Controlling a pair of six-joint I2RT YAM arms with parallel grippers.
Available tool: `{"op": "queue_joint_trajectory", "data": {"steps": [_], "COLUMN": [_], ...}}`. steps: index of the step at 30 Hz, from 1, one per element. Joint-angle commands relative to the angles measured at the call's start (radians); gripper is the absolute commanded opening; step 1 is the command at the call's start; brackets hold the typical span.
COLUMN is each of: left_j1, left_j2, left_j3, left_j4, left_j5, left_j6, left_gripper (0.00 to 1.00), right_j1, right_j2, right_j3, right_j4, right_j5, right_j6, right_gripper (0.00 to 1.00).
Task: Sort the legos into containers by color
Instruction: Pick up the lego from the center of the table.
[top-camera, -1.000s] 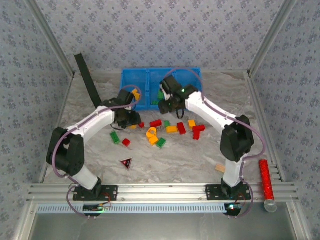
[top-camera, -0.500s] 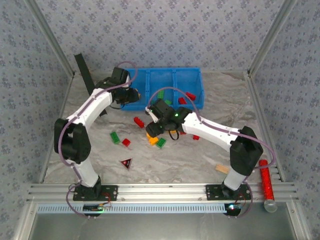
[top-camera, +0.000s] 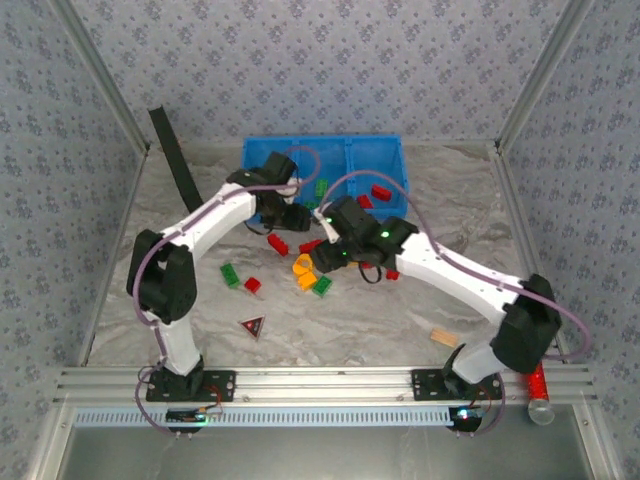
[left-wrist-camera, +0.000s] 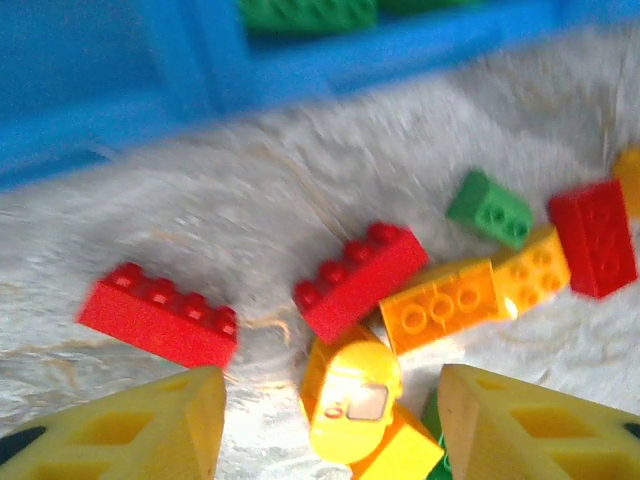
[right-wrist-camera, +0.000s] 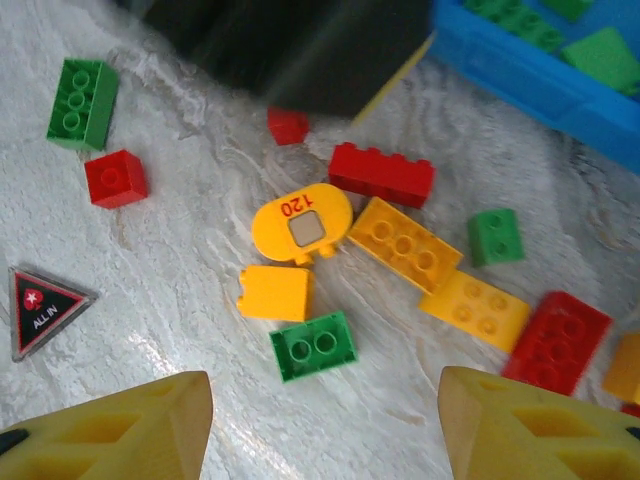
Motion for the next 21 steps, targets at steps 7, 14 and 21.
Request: {"op": "queue_joint_trajectory", "data": {"steps": [7, 14, 21], "left_j1": [-0.098, -0.122, -0.134], "left_j2": [0.054, 0.100, 0.150], "left_j3": [-0.107, -0.127, -0.113], "left_j4": [-0.012, 0.000, 0.026], "left_j5": [-0.070, -0.054, -0.074], "left_j6": [0.099, 0.108, 0.076], "left_gripper": [0.66, 0.68, 0.69], "right_j1": [-0.100, -0.136, -0.144], "right_j2": [-0.213, -0.265, -0.254], "right_j3": [-0.115, -0.158, -0.160], "right_j4": [-0.092, -0.098, -0.082], "right_j5": [0.031, 0.032, 0.024], "right_j6": [0.084, 0.100, 0.099], "right_gripper": [0.64, 0.65, 0.65]}}
